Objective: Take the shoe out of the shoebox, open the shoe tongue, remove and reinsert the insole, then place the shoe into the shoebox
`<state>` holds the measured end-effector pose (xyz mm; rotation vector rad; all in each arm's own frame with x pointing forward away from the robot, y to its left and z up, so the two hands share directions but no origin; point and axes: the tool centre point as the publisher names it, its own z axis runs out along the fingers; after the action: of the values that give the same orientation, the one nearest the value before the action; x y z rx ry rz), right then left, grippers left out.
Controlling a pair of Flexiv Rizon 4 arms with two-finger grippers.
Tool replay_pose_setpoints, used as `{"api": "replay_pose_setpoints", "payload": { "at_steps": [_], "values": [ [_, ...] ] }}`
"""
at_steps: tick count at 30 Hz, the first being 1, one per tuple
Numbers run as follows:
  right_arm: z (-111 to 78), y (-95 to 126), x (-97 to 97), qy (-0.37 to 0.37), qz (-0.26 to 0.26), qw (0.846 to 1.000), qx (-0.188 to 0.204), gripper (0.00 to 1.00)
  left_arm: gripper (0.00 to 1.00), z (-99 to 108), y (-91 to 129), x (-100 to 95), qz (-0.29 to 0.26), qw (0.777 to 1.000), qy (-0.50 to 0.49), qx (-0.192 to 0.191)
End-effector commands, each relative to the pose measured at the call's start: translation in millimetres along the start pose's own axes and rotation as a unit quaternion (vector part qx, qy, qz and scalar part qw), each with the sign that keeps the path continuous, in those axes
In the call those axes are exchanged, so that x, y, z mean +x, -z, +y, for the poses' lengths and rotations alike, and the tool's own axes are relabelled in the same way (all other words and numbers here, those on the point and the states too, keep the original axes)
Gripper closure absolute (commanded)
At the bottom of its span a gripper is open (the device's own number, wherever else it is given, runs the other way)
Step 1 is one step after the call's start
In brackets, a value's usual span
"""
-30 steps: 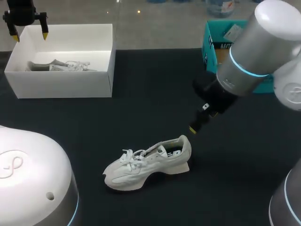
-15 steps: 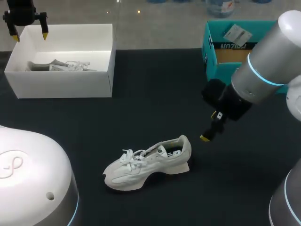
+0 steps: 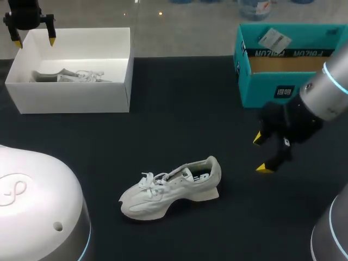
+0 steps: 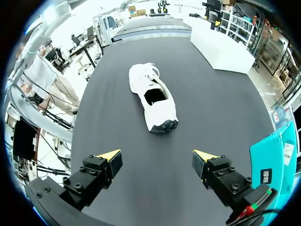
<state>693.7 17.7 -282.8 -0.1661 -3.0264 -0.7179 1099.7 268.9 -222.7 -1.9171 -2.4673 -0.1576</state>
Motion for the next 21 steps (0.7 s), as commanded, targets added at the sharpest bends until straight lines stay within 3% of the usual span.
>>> {"api": "replay_pose_setpoints", "payload": {
  "at_steps": [1,3,5,8,10,15,18,21],
  "values": [
    [-2.0,-1.9,0.0,0.001,-0.001,1.000,-0.007,0.00,0.00,0.0,0.2,0.4,0.001,1.000,-0.001,0.000],
    [-2.0,-1.9,0.0,0.001,-0.001,1.000,-0.007,0.00,0.00,0.0,0.2,0.4,0.001,1.000,-0.001,0.000],
    [-13.0,-4.0,3.2,0.015,-0.029,0.998,-0.058,0.00,0.00,0.0,0.2,0.4,0.001,1.000,-0.001,0.000],
    [-28.2,-0.5,9.7,0.058,-0.040,0.994,-0.086,0.00,0.00,0.0,0.2,0.4,0.001,1.000,-0.001,0.000],
    [-39.7,5.5,16.2,0.080,-0.072,0.986,-0.128,0.00,0.00,0.0,0.2,0.4,0.001,1.000,-0.001,0.000],
    [-57.8,15.3,29.0,0.123,-0.048,0.981,-0.143,0.00,0.00,0.0,0.2,0.4,0.001,1.000,-0.001,0.000],
    [-70.2,13.9,34.4,0.123,0.009,0.984,-0.130,0.00,0.00,0.0,0.2,0.4,0.001,1.000,-0.001,0.000],
    [-78.7,14.6,38.9,0.102,0.030,0.987,-0.118,0.00,0.00,0.0,0.2,0.4,0.001,1.000,-0.001,0.000]
  ]
}}
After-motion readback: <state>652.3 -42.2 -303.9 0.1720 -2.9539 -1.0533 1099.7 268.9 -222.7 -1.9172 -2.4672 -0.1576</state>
